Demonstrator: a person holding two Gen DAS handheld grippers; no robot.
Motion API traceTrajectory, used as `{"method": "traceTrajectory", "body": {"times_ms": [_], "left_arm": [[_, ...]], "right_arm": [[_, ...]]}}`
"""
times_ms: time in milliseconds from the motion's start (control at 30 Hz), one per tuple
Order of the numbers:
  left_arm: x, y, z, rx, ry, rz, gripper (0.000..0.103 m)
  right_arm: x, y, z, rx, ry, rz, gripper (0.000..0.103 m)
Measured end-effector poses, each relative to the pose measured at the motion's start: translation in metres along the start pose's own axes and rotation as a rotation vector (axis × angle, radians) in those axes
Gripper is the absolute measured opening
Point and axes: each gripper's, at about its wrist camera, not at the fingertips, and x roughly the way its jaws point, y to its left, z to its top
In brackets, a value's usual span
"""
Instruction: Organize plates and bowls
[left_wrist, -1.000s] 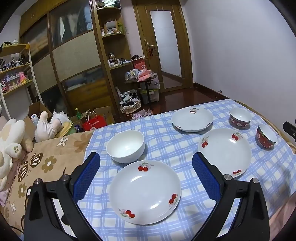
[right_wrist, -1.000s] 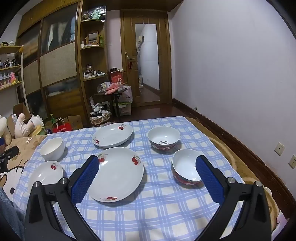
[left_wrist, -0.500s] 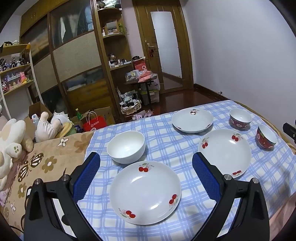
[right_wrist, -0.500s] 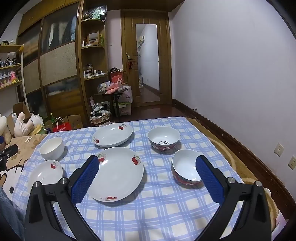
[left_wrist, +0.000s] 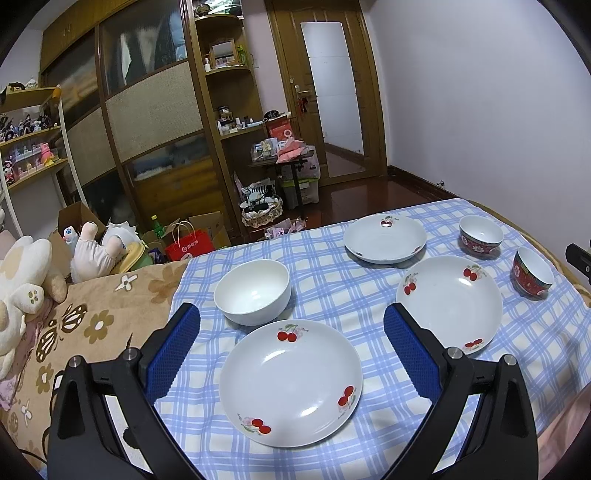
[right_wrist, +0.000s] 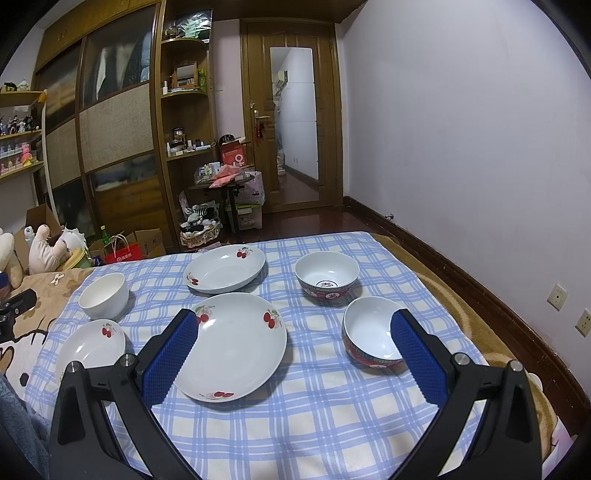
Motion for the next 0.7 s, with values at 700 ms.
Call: {"method": "traceTrajectory", "body": {"times_ms": [700], "left_arm": [[0.0007,0.0041,-0.0005,0.001,0.001,0.006,0.098]], "right_arm": [[0.0002,0.0001,-0.0001,-0.001,0.002,0.005,0.103]]}}
